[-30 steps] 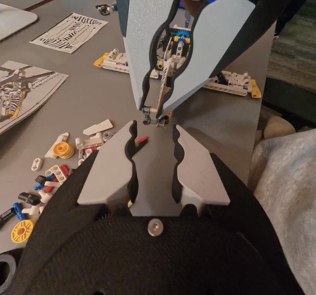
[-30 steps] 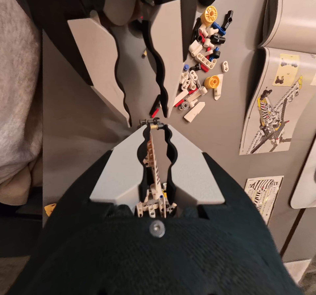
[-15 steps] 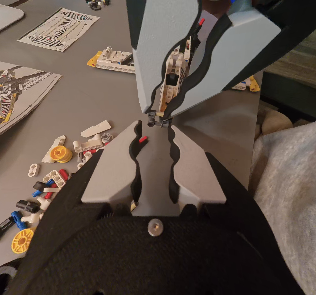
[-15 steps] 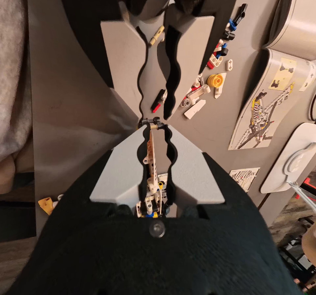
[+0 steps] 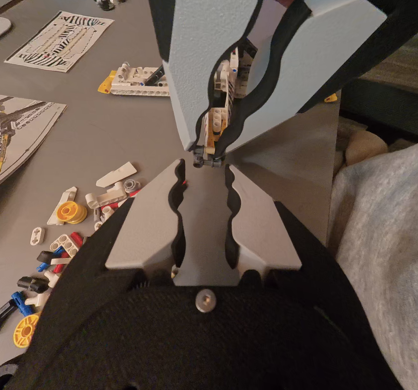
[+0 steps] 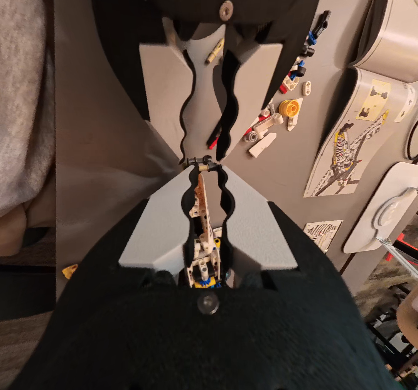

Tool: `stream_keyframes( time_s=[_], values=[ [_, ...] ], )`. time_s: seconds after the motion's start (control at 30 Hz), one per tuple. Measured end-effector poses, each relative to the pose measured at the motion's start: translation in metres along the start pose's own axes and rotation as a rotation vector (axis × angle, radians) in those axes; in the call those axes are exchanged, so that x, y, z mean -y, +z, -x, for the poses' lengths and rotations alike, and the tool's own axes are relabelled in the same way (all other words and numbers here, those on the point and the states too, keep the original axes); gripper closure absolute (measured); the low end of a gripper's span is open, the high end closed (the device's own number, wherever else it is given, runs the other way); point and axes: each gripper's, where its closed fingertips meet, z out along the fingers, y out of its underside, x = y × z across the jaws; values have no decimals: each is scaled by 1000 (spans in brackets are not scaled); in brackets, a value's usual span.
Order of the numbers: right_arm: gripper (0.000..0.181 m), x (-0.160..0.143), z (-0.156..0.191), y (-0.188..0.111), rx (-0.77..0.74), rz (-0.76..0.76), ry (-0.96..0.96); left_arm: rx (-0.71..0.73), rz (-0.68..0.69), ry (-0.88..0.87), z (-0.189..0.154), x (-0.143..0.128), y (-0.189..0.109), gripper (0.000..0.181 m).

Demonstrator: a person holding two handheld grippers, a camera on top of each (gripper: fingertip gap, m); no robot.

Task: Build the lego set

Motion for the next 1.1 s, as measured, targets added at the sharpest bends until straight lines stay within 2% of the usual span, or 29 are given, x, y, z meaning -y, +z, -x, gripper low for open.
stream_keyframes(
  time_s=[0.7,1.1],
  values=[
    [166,-1,2,-1,-1,-6,-67,-54,2,-52,-1,0,0,148],
    [166,-3,2,-1,17,7,-29,-29,3,-1,-4,0,1,157]
  ],
)
